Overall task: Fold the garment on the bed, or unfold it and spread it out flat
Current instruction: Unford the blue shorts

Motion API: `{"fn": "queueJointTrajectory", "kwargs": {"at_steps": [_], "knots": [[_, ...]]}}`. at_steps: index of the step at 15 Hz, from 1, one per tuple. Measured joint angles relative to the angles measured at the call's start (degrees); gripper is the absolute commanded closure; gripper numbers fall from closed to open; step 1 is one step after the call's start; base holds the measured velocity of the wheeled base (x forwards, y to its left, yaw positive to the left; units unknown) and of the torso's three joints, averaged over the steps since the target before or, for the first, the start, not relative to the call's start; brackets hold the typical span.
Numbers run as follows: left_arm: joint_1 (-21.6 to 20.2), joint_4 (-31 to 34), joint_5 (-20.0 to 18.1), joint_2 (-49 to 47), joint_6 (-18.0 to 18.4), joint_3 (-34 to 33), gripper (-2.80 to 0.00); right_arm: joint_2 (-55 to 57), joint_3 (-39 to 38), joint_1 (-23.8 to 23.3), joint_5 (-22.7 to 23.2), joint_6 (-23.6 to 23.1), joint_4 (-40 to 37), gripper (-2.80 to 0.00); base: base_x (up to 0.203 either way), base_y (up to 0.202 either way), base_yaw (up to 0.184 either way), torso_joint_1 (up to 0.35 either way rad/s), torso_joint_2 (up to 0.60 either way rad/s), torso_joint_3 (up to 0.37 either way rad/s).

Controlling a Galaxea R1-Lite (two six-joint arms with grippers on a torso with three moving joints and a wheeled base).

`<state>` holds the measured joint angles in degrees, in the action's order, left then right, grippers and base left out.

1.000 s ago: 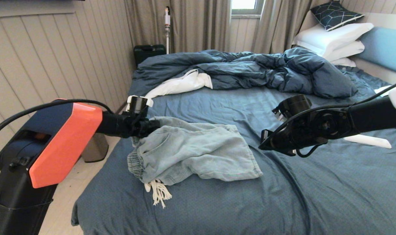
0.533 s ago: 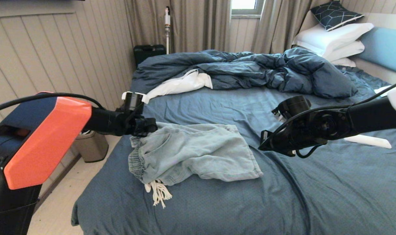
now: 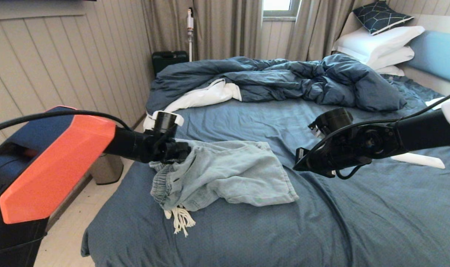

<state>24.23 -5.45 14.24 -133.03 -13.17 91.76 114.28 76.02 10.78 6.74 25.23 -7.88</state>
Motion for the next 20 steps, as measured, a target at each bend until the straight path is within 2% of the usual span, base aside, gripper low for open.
{"fn": "queueJointTrajectory", "kwargs": {"at_steps": [2, 4, 7, 11, 14, 17, 20], "knots": [[2.55, -0.69, 0.17, -1.75, -0.13, -0.72, -2.8, -0.67, -0.35, -0.03, -0.03, -0.13, -0.2, 0.0, 0.0, 0.0, 0.0, 0.0, 0.0, 0.0], [3.79, -2.42, 0.09, -1.59, -0.13, -4.36, -2.8, -1.27, -0.98, -0.12, -0.03, -0.37, -0.11, 0.0, 0.0, 0.0, 0.0, 0.0, 0.0, 0.0], [4.82, -6.98, -0.38, 2.22, 1.12, -15.11, -2.8, -1.44, -1.16, 0.26, 0.01, -0.09, -0.09, 0.0, 0.0, 0.0, 0.0, 0.0, 0.0, 0.0], [5.66, -13.21, -0.89, 12.19, 4.41, -30.81, -2.8, -0.48, -0.15, 2.4, 0.0, 0.32, -0.09, 0.0, 0.0, 0.0, 0.0, 0.0, 0.0, 0.0], [9.22, -14.03, -1.45, 20.13, 4.69, -38.29, -2.8, 0.86, 0.93, 3.11, -0.11, 0.42, -0.18, 0.0, 0.0, 0.0, 0.0, 0.0, 0.0, 0.0], [12.57, -14.69, -1.56, 25.52, 2.68, -42.88, -2.8, 3.13, 5.12, 3.17, -0.25, 1.6, -1.18, 0.0, 0.0, 0.0, 0.0, 0.0, 0.0, 0.0], [12.8, -14.03, -1.17, 31.4, -1.33, -43.76, -2.8, 6.81, 13.21, 3.31, -1.82, 2.97, -5.77, 0.0, 0.0, 0.0, 0.0, 0.0, 0.0, 0.0]]}}
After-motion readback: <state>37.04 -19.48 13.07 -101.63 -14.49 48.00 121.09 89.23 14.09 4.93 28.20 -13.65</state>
